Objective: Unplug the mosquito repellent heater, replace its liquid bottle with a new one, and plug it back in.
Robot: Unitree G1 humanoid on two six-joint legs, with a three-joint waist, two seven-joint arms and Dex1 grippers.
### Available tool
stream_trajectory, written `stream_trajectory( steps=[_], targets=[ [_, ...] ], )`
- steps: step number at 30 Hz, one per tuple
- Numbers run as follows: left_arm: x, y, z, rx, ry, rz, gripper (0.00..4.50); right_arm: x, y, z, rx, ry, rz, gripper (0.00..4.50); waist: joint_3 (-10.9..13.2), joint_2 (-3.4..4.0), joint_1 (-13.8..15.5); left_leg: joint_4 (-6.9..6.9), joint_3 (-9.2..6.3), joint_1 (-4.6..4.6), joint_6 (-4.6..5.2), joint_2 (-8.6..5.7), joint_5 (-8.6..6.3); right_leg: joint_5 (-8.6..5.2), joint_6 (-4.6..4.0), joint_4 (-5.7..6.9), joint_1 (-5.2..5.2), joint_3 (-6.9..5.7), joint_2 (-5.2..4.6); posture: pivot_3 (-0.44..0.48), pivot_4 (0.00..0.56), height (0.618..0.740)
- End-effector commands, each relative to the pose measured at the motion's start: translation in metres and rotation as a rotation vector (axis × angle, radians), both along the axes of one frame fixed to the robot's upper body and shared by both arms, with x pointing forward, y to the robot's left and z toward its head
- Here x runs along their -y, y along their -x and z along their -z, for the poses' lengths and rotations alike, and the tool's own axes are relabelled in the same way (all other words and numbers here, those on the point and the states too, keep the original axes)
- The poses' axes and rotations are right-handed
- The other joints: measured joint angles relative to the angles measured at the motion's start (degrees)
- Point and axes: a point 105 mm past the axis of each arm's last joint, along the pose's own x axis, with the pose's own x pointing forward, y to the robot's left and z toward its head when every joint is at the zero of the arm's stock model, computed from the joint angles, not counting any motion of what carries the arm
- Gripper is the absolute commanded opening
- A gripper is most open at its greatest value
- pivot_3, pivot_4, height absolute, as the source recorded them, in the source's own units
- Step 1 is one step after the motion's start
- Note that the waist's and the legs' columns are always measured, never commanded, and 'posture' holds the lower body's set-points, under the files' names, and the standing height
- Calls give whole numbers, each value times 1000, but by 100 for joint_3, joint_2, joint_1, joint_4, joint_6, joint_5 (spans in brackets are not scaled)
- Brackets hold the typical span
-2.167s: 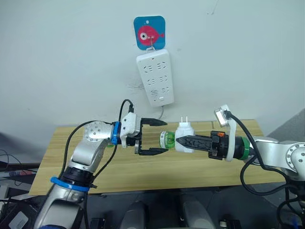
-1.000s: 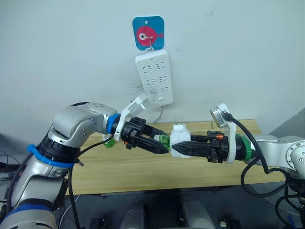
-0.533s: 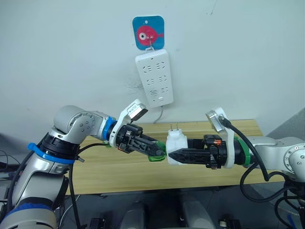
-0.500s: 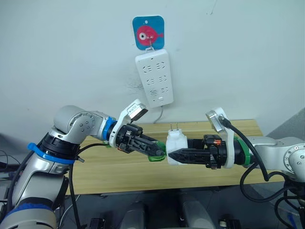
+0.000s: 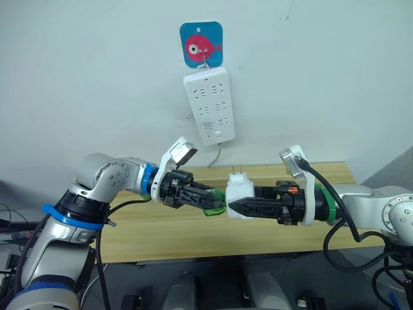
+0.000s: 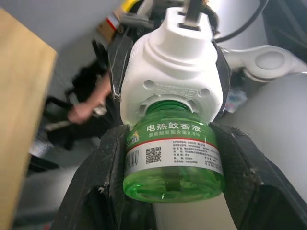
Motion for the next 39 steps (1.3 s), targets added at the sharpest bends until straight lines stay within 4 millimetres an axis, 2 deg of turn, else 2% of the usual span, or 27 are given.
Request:
stream_trajectory(
  steps=[1, 4, 8, 11, 15, 19, 21, 23, 33, 36, 39],
  targets=[
    [-7, -3, -5, 171, 5, -41, 3612, 10, -8, -7, 18, -8, 68, 3018, 0, 0, -6, -1, 2, 3, 0, 1, 0, 0, 0, 1, 0, 2, 0, -135, 165, 740],
    [-7, -6, -3, 245, 9, -63, 4500, 11, -10, -6, 5, -13, 84, 3018, 0, 0, 16, -2, -1, -1, 0, 1, 0, 0, -1, 0, 0, 1, 0, -133, 166, 740],
    [-10, -13, -2, 324, 20, -119, 4500, 12, -12, -5, -10, -20, 106, 3018, 0, 0, 18, 0, 2, -1, 0, -1, 0, 0, 0, -2, 2, 2, 0, -134, 168, 740],
    [-16, -24, 6, 599, 5, -188, 4500, 15, -16, -5, -23, -28, 137, 3018, 0, 0, 15, -1, 3, 0, 0, -1, 0, 0, -1, -3, 2, 4, -1, -136, 170, 740],
    [-17, -25, 19, 945, 40, -208, 4500, 15, -17, -5, -37, -42, 152, 3018, -1, 1, 30, -5, 4, 0, 0, 3, 0, 2, -3, -6, 0, 6, -5, -134, 171, 740],
    [-12, -25, 25, 1160, 123, -276, 4500, 14, -18, -6, -45, -55, 152, 3018, -1, 0, 80, -3, 7, -2, 0, 2, 0, 6, -10, -17, 3, 8, -9, -131, 171, 740],
    [-7, -30, 21, 1196, 171, -352, 4500, 14, -17, -7, -49, -58, 147, 3018, -1, 0, 125, 0, 9, -5, 0, 1, 0, 7, -10, -20, 5, 8, -10, -131, 171, 740],
    [-2, -30, 17, 1241, 220, -357, 4500, 13, -16, -7, -53, -59, 139, 3018, -1, -1, 149, 3, 10, -5, 0, 1, 0, 8, -9, -20, 7, 8, -9, -130, 171, 740],
    [11, -24, 13, 1315, 298, -239, 4500, 13, -13, -7, -60, -50, 123, 3018, -1, -1, 146, 3, 9, -3, 0, 2, 0, 8, -9, -12, 7, -1, -1, -137, 174, 740],
    [14, -21, 12, 1305, 308, -200, 3952, 13, -13, -7, -60, -49, 125, 3018, -1, -1, 145, 3, 8, -3, 1, 2, 0, 8, -9, -11, 7, -4, 2, -138, 174, 740],
    [15, -19, 15, 1294, 297, -171, 2951, 13, -13, -7, -61, -49, 126, 3018, -1, 0, 143, 3, 9, -2, 1, 2, 0, 8, -9, -11, 7, -4, 7, -138, 175, 740]
  ],
)
